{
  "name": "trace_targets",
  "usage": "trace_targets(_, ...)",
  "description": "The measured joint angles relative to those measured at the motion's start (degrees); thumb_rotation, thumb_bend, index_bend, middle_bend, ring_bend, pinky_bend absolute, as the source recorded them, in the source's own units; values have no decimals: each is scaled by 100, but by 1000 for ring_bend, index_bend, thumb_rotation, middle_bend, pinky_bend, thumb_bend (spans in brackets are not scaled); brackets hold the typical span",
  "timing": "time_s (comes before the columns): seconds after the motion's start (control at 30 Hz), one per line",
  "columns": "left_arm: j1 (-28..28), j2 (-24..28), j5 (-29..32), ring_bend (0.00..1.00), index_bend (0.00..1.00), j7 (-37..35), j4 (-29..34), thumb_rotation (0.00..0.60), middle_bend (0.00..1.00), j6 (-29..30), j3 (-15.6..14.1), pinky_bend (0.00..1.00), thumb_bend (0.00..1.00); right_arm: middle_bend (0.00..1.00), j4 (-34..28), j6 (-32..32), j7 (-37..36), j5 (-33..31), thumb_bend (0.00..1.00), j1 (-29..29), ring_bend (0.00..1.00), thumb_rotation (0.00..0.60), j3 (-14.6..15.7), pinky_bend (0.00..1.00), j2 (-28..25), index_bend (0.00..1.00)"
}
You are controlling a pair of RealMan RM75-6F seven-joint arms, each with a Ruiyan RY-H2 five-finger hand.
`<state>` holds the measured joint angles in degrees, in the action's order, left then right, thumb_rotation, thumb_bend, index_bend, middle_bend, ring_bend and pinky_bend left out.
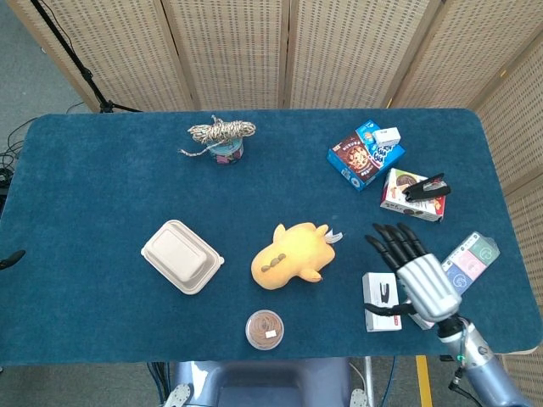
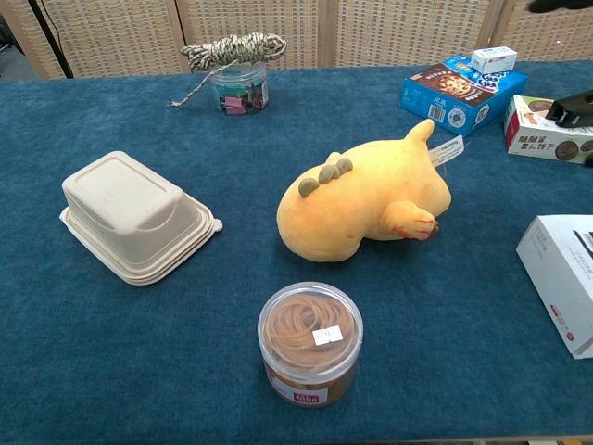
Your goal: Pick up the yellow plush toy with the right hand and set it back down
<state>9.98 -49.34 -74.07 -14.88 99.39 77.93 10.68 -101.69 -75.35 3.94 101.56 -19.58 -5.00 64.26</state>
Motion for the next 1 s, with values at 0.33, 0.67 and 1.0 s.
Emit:
trace_targets(0.33,47,30,117,0,0,-142,-79,600,0,-142,43,0,0,0,-389,1290,752,-156,0,-1137,0,285,-388,0,938,0)
trace_targets(0.67,35,60,151,0,0,-317,-152,600,0,-177,58,0,0,0,-69,2173,1873,-2013,0,-1956,0,285,-912,0,2568,0)
trace_targets(1.0,9,148,178,0,0,-795,-340,600,0,-305,74,0,0,0,956,2190,2585,-2832,0,-2635,0,283,-1215,0,3814,0)
